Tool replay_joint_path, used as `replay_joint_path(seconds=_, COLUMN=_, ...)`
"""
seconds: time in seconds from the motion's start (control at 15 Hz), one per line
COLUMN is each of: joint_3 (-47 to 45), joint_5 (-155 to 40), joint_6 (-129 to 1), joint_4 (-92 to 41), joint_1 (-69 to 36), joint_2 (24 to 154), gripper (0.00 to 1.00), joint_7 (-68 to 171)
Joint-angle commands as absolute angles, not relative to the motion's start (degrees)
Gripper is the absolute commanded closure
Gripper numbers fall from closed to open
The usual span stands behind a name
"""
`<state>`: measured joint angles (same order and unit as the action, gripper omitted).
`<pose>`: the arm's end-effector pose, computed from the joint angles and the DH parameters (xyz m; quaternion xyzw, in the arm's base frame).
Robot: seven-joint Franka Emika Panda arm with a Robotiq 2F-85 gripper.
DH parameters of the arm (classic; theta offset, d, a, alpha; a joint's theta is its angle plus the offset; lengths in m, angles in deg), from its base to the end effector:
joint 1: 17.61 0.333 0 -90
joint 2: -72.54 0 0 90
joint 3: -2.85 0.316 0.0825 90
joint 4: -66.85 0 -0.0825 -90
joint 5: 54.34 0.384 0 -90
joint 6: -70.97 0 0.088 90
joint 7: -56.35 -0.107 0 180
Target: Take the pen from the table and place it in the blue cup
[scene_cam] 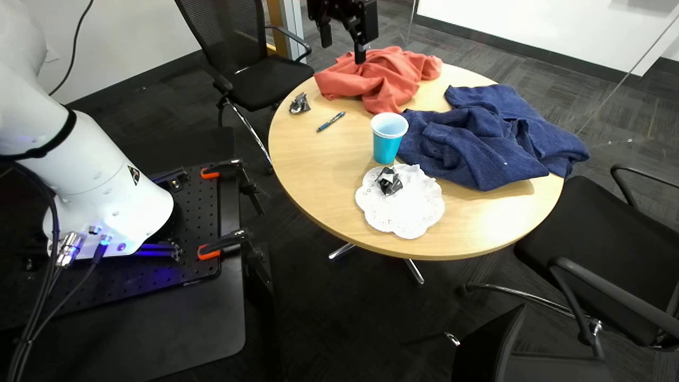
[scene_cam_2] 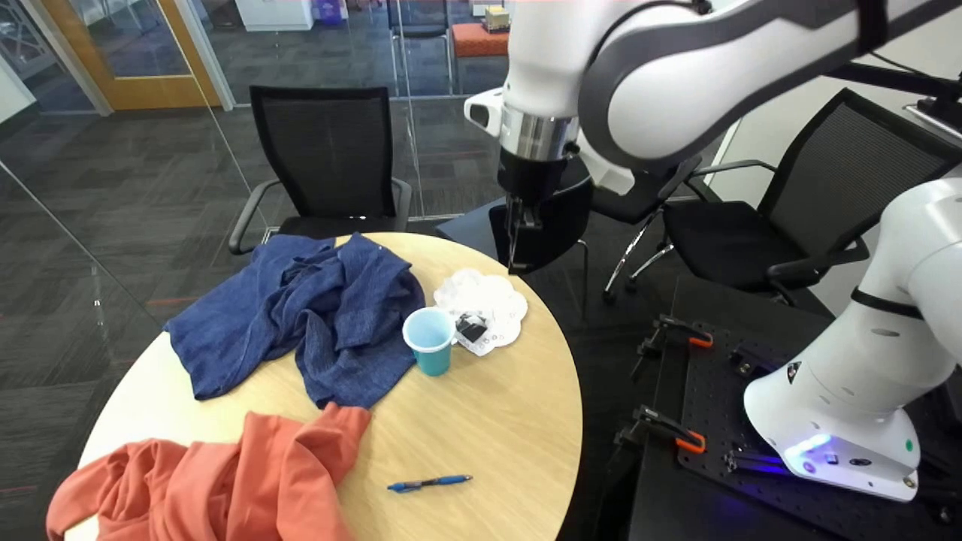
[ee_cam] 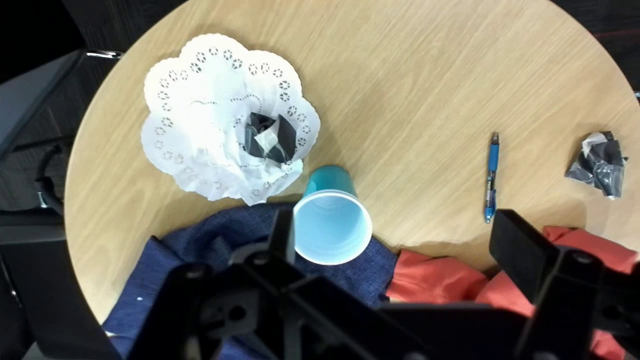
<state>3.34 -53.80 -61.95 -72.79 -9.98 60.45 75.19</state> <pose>0.4621 0.0661 0.3924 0.9721 0.2298 0.0469 0.0017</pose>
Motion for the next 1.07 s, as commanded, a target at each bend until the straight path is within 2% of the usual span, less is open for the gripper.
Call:
replay_joint_path(seconds=0.0, joint_3=5.42, joint_5=-51.79, joint_6=-65.33, joint_4=-73.03, joint_1=-8.32, joint_2=62.95, gripper=0.0, joint_7=77.09)
replay_joint_path(seconds=0.6, joint_3=6.3, joint_5=-53.2, joint_6=-63.77, joint_4=-72.77, joint_1=-9.16, joint_2=63.28, gripper=0.0, joint_7=75.16)
replay_joint_path(seconds=1.0, joint_3=9.59, joint_5=-55.38, joint_6=-70.27, joint_4=-71.88, joint_1=-7.67, joint_2=67.02, gripper=0.0, joint_7=72.75)
